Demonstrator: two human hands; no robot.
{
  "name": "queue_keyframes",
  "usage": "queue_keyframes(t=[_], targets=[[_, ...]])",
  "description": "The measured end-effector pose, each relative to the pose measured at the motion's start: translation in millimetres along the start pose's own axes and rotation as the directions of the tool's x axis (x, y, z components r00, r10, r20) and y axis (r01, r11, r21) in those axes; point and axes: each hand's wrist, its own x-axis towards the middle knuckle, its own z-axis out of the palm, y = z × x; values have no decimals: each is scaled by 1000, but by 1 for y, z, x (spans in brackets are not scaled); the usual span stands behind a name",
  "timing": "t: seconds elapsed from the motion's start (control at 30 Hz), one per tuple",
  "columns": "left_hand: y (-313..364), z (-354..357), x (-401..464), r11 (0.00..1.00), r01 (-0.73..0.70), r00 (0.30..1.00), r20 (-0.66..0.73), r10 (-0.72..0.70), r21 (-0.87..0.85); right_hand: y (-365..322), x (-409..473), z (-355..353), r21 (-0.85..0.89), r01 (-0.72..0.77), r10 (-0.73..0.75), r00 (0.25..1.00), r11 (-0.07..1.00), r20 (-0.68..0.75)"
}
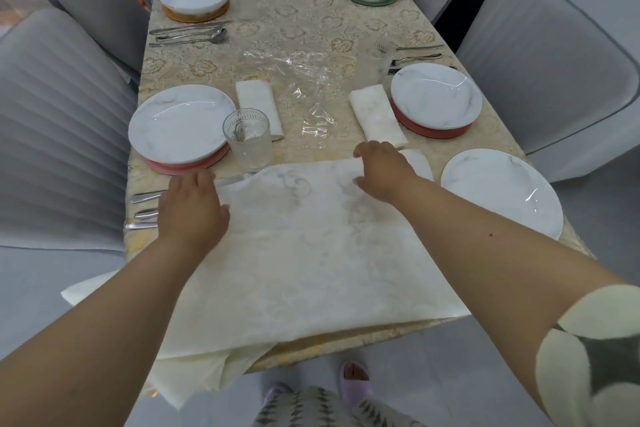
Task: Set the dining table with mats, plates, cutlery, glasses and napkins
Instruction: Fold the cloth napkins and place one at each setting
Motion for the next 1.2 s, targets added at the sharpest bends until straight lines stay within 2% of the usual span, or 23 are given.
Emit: queue_keyframes(t=[0.07,0.1,0.17,0.23,0.27,0.33,0.37,0.47,0.53,0.6,0.77,0.83,0.97,1.03,1.1,1.13,1.2], targets=[[-4,3,13,999,48,991,125,-46,-10,-5,12,3,22,17,-18,999,1000,47],[-6,4,16,998,62,988,146,-58,-26,-9,16,6,31,30,-32,997,999,73],[-8,4,17,994,53,997,67,-46,-96,-18,20,11,92,73,-84,989,993,123],[-9,2,9,979,-55,997,-59,44,-198,-32,16,16,184,122,-159,967,975,202],[-9,1,3,964,-137,990,-64,125,-229,-39,12,18,221,144,-198,949,965,246],[-6,1,-9,937,-254,959,61,276,-241,-53,1,20,272,180,-266,908,945,323],[-4,2,-13,935,-265,943,141,302,-235,-59,-3,21,279,193,-289,887,941,361],[1,5,-13,968,-182,912,337,232,-174,-75,-14,25,213,227,-304,820,950,484],[3,5,-11,980,-199,885,424,192,-29,-82,-17,27,129,274,-300,790,953,535],[3,3,-11,975,-220,860,480,174,42,-86,-21,28,53,348,-315,760,936,568],[5,-10,-10,979,-200,787,588,185,-41,-89,-26,32,36,398,-320,677,917,662],[7,-18,-10,977,-210,772,609,181,-25,-89,-25,34,54,393,-339,706,918,622],[5,-23,-10,958,-283,672,723,160,51,-88,-22,31,-3,388,-308,738,922,600],[5,-23,-7,959,-278,676,722,150,61,-83,-12,27,-42,332,-271,830,942,486],[7,-23,-2,971,-233,718,682,136,51,-72,5,23,0,206,-199,946,979,254],[9,-23,0,978,-205,770,624,131,47,-66,14,22,36,144,-148,977,989,153],[9,-18,6,989,-141,921,372,118,35,-53,28,22,25,76,-77,995,997,57]])
